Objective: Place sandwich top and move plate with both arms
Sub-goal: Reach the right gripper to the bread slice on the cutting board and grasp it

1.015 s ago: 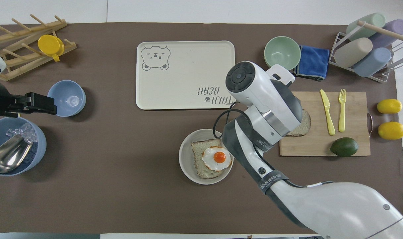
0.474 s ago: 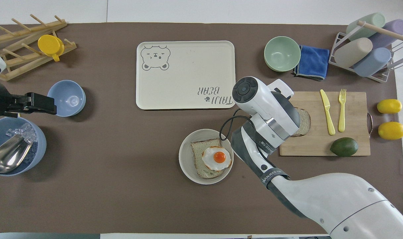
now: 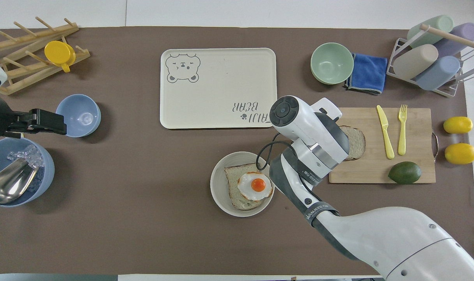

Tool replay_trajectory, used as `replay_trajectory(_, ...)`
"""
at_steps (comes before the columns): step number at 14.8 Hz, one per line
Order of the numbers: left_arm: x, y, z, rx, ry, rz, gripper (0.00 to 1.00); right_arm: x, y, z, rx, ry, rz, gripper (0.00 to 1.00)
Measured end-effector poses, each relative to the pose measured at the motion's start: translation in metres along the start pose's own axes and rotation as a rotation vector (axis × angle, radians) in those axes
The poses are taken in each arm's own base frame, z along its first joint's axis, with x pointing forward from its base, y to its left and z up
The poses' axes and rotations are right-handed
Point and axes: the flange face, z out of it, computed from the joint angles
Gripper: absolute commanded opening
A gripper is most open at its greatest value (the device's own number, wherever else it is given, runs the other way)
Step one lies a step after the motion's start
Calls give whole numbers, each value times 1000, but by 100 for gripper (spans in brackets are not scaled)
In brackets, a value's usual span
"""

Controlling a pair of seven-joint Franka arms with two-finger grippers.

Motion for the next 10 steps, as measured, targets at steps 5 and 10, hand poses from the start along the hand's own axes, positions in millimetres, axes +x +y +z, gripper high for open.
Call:
replay_trajectory(5,0,0,0,0,0,0,100,-3,1,7,-26,5,-15,18)
replay_trajectory(10,0,0,0,0,0,0,100,-9,3,-8,-46,1,-19,0)
